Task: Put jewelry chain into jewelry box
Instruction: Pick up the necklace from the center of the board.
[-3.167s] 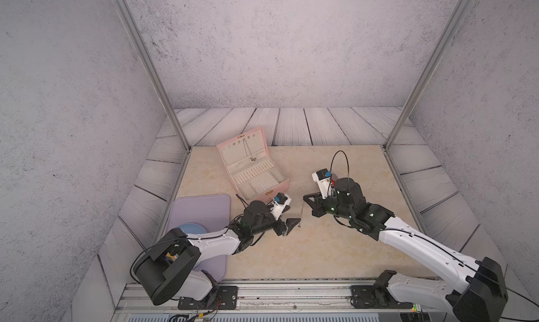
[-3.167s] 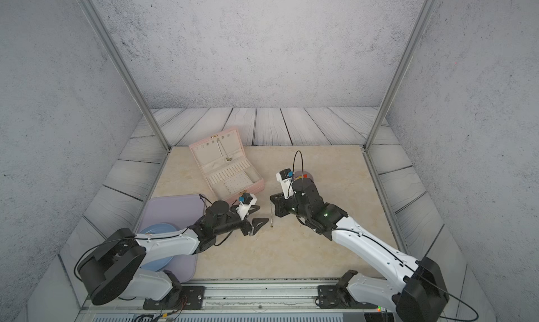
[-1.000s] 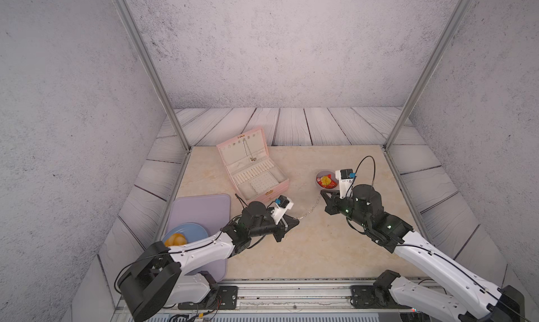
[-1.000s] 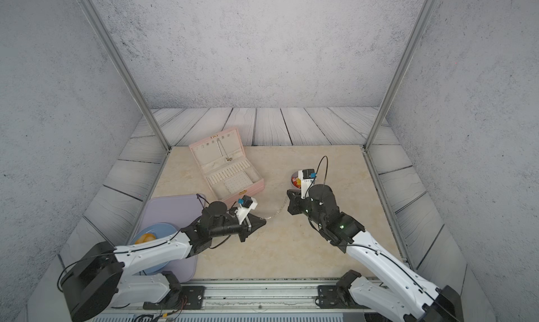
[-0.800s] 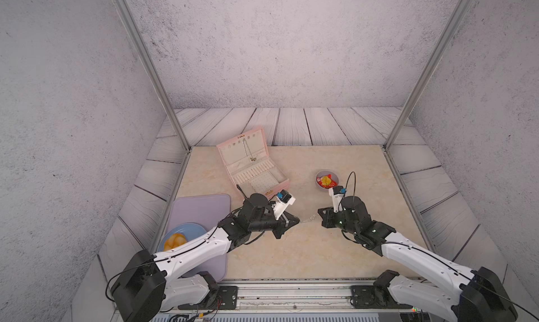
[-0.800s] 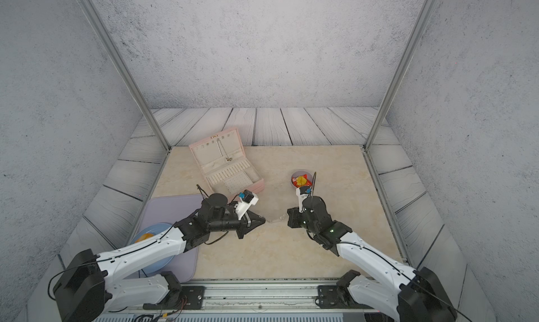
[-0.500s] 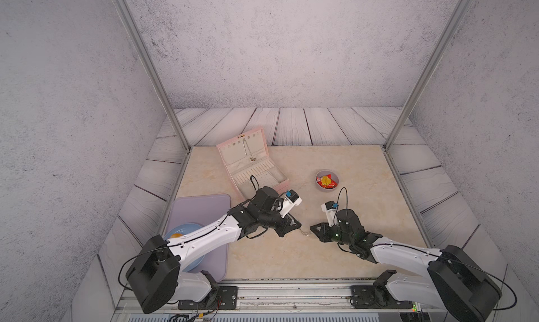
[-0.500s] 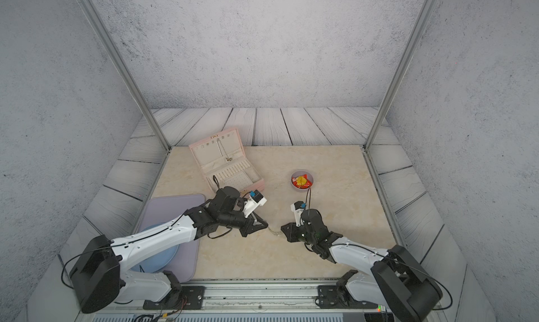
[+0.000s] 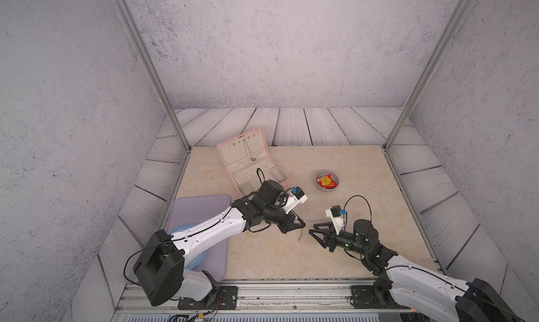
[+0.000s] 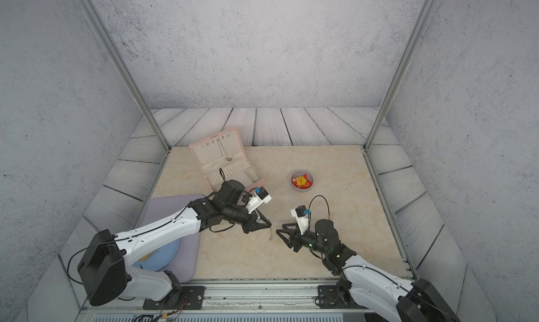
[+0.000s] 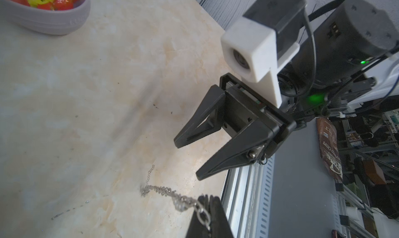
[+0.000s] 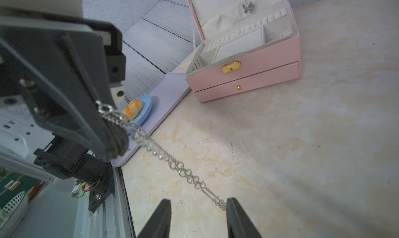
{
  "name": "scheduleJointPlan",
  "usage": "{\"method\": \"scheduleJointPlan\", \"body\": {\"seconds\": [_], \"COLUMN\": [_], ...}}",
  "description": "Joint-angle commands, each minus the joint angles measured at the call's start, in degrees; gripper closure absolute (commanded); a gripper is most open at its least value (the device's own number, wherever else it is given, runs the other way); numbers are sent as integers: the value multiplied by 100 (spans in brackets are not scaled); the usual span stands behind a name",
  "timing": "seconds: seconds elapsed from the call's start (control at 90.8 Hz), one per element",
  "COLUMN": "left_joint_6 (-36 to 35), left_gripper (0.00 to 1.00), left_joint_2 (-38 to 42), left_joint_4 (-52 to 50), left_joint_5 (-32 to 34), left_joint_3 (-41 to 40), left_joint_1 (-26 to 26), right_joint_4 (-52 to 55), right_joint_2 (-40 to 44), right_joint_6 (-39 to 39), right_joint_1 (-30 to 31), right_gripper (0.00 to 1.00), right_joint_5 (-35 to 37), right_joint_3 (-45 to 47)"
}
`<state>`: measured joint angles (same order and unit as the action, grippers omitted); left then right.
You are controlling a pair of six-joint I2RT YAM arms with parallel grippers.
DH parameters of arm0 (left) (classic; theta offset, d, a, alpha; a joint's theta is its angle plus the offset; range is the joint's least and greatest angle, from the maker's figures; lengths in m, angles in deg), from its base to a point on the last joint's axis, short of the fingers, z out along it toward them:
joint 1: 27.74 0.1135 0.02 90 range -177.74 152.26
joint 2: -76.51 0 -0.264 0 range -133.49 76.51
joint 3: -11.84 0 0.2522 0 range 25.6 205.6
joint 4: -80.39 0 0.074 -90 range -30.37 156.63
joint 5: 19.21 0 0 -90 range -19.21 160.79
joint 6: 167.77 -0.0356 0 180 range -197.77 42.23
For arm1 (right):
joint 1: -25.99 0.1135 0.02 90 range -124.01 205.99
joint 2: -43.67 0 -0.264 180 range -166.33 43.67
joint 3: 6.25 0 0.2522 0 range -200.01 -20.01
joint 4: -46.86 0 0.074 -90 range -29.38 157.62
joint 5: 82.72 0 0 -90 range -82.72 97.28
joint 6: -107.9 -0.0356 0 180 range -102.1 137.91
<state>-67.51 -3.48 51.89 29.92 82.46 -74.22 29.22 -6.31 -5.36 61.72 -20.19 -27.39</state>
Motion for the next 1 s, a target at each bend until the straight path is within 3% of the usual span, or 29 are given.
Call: {"method": "scheduleJointPlan", "body": {"seconds": [0.0,0.672,0.749,0.991], "left_joint_6": [-130,-252,-253,-231], "left_gripper": [100,100,100,100], "left_joint_2": [-51,-113,-101,9], "left_joint_4": [-160,-349,-337,-235], "left_joint_5": [-370,-543,-562,-533], "left_joint_3": [338,1078,1081,1049], "left_joint_1": [-72,-568,-583,-611], "right_joint_4": [-195,-812,-861,-853], "right_joint_2": [447,348,331,144], "right_joint_6": [679,698,683,720], "right_joint_1": [36,57,58,57], "right_gripper": [52,56,61,91], "right_joint_5": [-189,-682,-673,-458], "right_joint_3": [128,-112,-150,-238]}}
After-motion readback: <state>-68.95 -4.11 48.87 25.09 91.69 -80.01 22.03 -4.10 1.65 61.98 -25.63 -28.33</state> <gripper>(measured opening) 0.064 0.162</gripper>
